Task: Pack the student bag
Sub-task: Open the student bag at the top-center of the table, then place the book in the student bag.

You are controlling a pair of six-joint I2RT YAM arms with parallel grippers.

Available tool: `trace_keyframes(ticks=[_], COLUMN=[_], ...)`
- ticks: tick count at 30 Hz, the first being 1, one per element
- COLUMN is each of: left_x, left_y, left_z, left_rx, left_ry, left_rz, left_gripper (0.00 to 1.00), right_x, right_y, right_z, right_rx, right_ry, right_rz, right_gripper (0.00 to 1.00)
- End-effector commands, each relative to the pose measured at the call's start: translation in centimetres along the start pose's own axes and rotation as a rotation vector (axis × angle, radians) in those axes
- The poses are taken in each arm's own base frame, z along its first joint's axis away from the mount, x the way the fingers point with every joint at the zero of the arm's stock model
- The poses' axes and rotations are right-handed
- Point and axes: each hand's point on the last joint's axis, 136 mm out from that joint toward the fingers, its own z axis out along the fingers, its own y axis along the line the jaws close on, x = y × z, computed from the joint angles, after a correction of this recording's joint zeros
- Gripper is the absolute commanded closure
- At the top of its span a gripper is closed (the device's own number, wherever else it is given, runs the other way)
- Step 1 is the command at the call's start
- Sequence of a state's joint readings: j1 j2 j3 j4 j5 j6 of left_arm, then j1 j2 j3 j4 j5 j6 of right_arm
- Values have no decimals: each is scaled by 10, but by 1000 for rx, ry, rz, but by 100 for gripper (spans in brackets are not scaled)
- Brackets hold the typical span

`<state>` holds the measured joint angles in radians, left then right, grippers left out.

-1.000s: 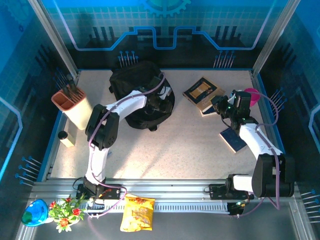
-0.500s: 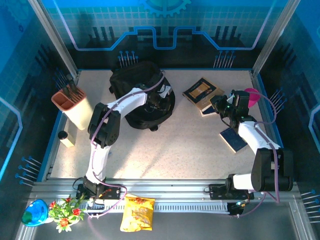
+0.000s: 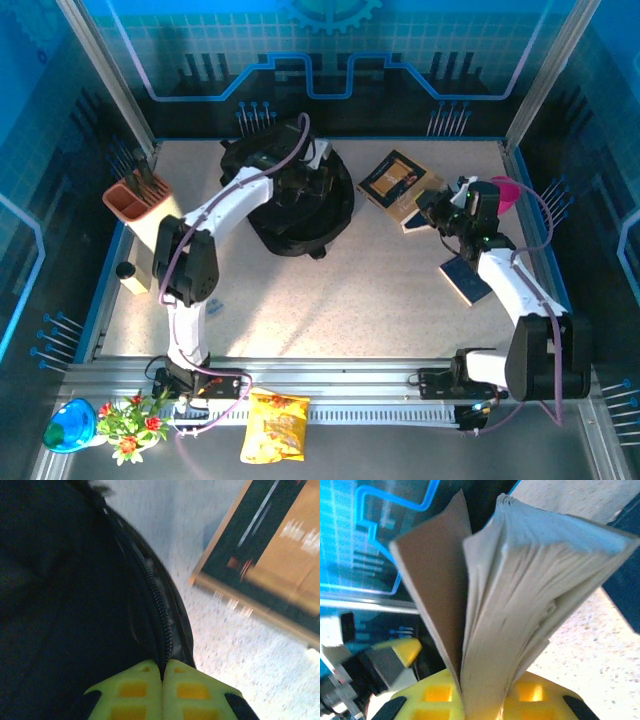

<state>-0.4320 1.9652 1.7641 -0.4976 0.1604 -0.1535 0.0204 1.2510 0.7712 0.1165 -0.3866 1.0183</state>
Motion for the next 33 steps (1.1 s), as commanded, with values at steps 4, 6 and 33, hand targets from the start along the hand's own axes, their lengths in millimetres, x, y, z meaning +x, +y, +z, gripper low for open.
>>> trace_keyframes(ticks=[4,6,33], left_x=[-65,-71,-73], left_y=[-24,-29,-63], left_z=[-40,-42,-61], left_rx=[57,85,262], left_ry=[-271,-294,-274], left_rz=[25,25,9], left_gripper=[98,98,98], right_x=[36,49,105], right_y=[33,35,92], right_z=[14,24,125], right_rx=[-128,-135,-198], right_ry=[96,134,244], right_rz=[-45,-33,208], right_gripper=[93,93,92])
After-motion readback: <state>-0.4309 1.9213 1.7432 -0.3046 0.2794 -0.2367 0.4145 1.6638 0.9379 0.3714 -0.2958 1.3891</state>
